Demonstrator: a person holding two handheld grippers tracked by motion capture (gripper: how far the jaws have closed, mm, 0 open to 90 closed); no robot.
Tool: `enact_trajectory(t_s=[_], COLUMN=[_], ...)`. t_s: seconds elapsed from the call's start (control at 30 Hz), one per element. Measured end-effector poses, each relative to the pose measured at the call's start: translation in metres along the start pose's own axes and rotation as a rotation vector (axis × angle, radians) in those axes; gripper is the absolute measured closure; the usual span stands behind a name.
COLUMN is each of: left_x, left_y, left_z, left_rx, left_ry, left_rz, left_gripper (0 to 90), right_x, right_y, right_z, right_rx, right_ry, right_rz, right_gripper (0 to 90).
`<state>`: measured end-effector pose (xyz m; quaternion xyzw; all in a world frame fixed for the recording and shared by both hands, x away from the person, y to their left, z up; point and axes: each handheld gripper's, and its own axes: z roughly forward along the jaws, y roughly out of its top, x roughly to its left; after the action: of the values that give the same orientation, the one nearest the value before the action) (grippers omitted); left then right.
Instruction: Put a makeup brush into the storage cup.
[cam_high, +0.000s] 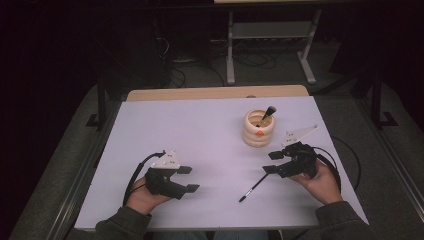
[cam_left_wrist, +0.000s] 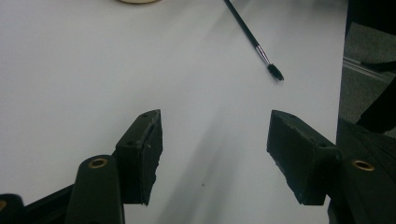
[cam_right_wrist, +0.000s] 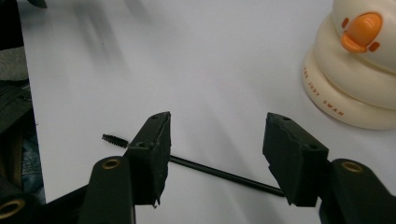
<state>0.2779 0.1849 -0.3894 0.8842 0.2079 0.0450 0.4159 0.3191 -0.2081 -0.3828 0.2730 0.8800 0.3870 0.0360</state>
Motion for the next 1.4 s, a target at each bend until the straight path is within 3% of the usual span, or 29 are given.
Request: enact_trajectory(t_s=[0.47, 0.83, 1.0, 1.2, 1.27, 1.4], left_x=[-0.021, -0.033, -0.039, -0.046, -0.048, -0.052], left_y=[0.03, 0.057, 0.065, 0.075, 0.077, 0.08], left_z=[0.043, 0.086, 0.104, 0.121, 0.127, 0.139], left_rx=[0.022, 0.089, 0.115, 0.147, 0.153, 0.16], left_ry=[-0.048, -0.053, -0.043, -0.04, -0.043, -0.04], left_rz=[0.023, 0.018, -0.015, -0.003, -0.018, -0.055], left_gripper=[35.7, 40.1, 42.2, 45.5, 46.5, 48.8], right_x=[0.001, -0.003, -0.005, -0.006, -0.008, -0.009], right_y=[-0.005, -0.013, -0.014, -0.014, -0.015, -0.015], right_z=[-0.003, -0.003, -0.003, -0.003, -0.004, -0.006], right_rx=[-0.02, -0.026, -0.023, -0.03, -0.039, -0.044], right_ry=[-0.032, -0.072, -0.084, -0.102, -0.108, -0.118], right_rz=[0.004, 0.049, 0.067, 0.079, 0.068, 0.09], right_gripper=[39.4, 39.1, 37.8, 37.0, 36.8, 36.1])
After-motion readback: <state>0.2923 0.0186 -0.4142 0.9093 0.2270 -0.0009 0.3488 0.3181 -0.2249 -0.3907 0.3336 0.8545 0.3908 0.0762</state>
